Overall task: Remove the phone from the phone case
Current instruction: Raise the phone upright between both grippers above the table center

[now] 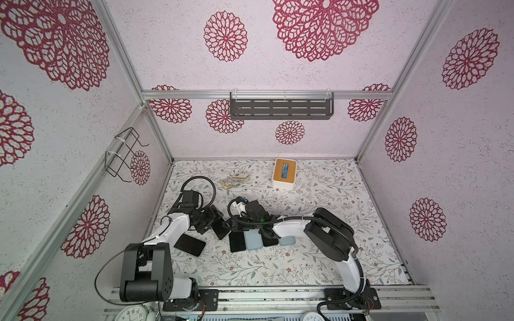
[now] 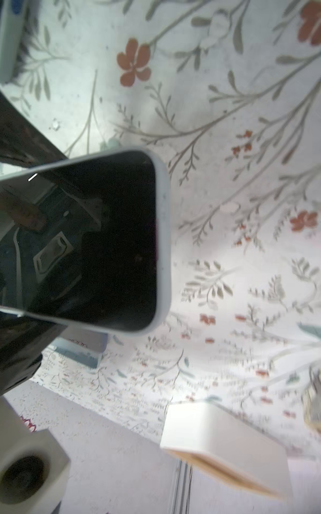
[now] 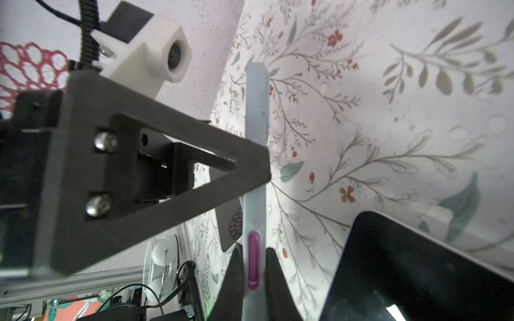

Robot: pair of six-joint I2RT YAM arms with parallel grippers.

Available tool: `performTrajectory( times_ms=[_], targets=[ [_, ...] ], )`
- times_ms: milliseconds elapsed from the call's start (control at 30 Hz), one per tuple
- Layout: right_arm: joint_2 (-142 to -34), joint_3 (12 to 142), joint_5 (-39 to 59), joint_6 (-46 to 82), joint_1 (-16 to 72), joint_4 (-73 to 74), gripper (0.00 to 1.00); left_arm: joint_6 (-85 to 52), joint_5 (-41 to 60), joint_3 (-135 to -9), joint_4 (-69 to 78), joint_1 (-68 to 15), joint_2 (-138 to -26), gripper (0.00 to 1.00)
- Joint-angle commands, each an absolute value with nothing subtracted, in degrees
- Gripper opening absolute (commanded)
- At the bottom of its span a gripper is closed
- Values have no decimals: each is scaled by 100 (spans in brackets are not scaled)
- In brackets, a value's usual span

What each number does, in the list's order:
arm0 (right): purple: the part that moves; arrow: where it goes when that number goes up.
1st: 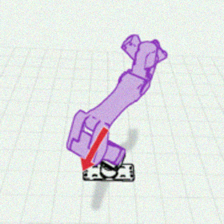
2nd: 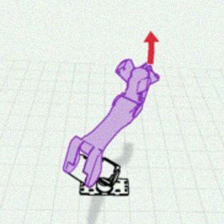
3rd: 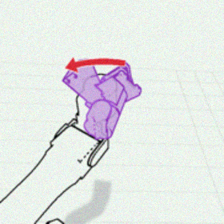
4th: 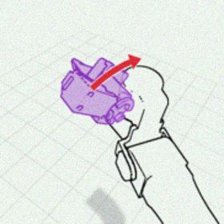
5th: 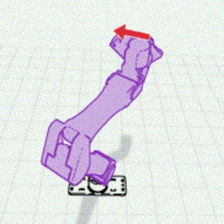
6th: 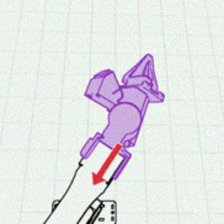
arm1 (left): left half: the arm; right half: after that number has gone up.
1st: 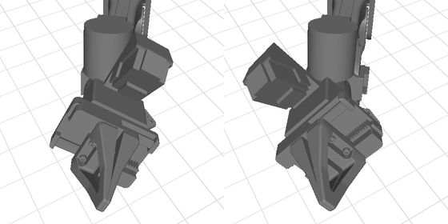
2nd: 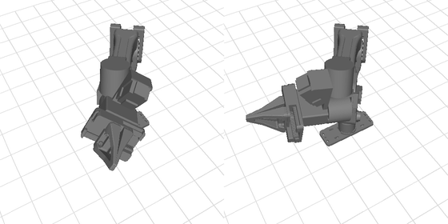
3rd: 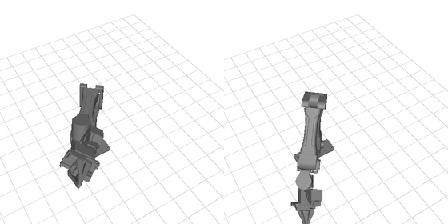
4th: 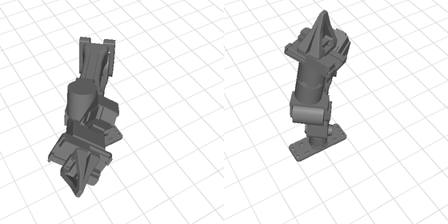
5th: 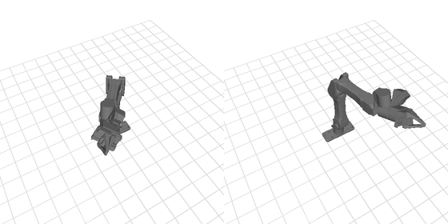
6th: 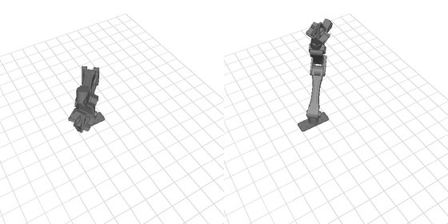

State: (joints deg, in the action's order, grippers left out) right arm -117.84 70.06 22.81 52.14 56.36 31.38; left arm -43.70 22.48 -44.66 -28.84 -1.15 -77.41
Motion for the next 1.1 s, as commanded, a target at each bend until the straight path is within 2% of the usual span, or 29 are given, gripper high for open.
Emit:
performTrajectory(
  times_ms=[0,167,200,367,533,733,1067],
  targets=[
    [-10908,6676,2086,4992,5630,3208,0,-4346,2442,-4711,-2747,-490,-6967,62],
    [-9482,5743,1916,4696,5378,2792,0,-4249,2395,-4843,-2240,-1018,-5971,95],
    [-9123,5498,1932,4706,5211,2763,0,-4153,2348,-4850,-2090,-1195,-5745,98],
    [-7378,4439,2039,4400,4385,2517,0,-3491,2085,-4685,-1191,-2238,-5051,97],
    [-6116,3774,2927,4443,3672,3006,0,-3076,2825,-4544,-257,-2917,-5397,97],
    [-5684,3597,3527,4561,3507,3408,0,-3030,3640,-4500,667,-3295,-5848,97],
    [-5524,3393,3805,4698,3507,3991,0,-3006,4230,-4551,710,-3333,-6227,99]
  ],
)
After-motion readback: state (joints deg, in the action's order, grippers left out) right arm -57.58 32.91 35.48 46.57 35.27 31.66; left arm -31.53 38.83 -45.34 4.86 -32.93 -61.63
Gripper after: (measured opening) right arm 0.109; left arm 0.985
